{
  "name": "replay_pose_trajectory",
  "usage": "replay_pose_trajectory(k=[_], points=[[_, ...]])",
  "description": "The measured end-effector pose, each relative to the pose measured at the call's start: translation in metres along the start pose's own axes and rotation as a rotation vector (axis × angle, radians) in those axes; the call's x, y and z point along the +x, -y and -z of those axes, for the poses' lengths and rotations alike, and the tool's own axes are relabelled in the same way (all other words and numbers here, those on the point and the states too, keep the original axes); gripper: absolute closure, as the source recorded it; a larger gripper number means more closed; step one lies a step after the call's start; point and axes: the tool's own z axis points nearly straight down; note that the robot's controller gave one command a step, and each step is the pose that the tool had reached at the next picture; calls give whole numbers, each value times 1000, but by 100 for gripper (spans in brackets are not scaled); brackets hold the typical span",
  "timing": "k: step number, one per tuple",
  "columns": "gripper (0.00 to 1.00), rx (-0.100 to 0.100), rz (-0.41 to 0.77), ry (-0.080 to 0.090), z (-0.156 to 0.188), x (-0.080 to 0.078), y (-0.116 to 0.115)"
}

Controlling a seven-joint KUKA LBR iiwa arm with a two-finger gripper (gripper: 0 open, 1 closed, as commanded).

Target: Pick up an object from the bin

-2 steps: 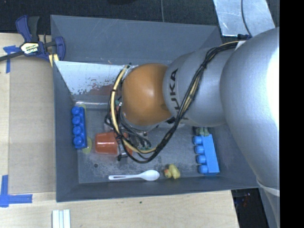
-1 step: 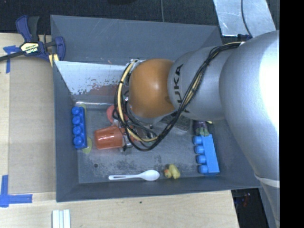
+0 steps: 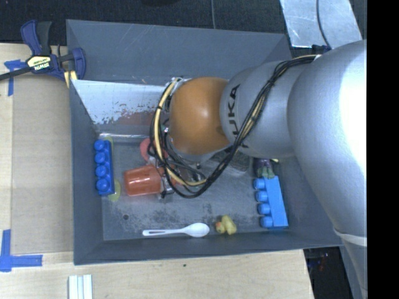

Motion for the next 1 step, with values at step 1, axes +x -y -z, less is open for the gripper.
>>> replay_pose_trajectory(k=[1], points=[[100, 0, 60, 4, 145, -4, 14]])
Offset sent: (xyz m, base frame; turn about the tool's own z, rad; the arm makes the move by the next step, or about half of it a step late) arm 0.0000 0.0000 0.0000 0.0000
